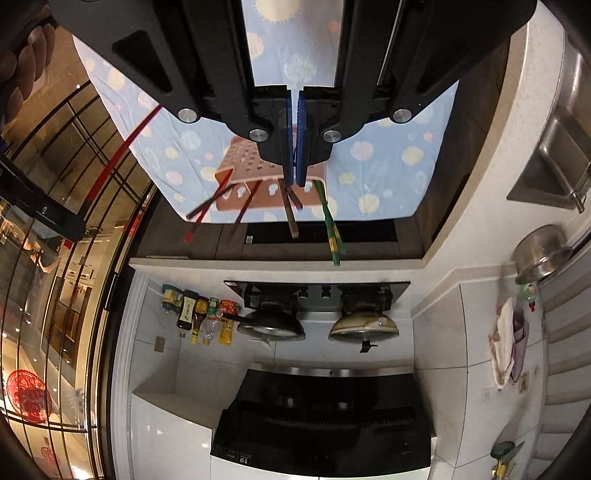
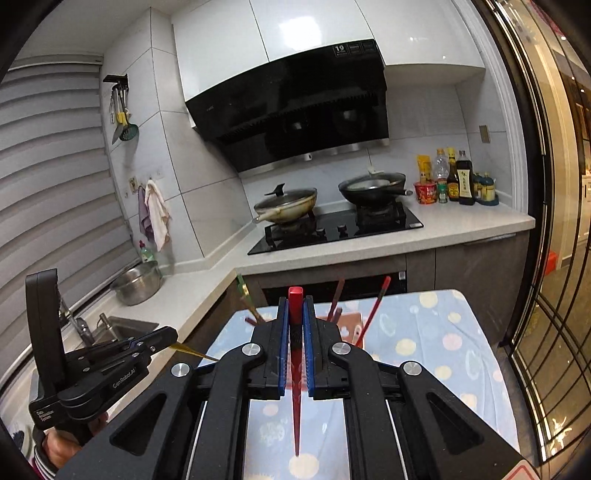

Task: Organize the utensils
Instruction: 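Carry the spoon and chopstick to the pink holder and lower them in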

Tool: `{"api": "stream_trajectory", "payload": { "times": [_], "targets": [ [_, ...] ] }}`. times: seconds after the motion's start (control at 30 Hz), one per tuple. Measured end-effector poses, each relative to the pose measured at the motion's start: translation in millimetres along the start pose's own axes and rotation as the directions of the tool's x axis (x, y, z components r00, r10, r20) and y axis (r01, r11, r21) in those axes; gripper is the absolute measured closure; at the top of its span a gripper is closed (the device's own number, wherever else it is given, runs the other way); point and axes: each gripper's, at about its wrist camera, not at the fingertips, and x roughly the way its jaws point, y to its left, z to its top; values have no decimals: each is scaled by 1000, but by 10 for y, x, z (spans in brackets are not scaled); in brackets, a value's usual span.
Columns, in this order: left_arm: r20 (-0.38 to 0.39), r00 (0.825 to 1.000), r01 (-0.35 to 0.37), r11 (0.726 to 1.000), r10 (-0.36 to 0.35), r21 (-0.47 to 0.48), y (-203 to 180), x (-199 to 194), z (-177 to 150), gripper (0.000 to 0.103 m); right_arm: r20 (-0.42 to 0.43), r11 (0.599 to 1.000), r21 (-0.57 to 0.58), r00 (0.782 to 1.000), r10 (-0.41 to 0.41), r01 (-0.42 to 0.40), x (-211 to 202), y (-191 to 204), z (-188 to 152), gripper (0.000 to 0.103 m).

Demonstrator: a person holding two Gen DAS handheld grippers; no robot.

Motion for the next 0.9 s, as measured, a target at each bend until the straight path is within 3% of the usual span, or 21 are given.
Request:
{"api": "stream_trajectory", "payload": {
  "times": [0.37,0.6,0.9],
  "targets": [
    [59,996,-70,997,69,15,118,458,697,102,104,1000,-9,995,-10,11,642,75,723,96],
    [24,997,-78,997,78,21,161,784,713,102,93,999,-2,995,-35,35,1022,30,821,96],
    [-26,996,-81,996,82,39,121,1125,588,102,30,999,-3,998,-49,49,1430,-36,666,96]
  ]
}}
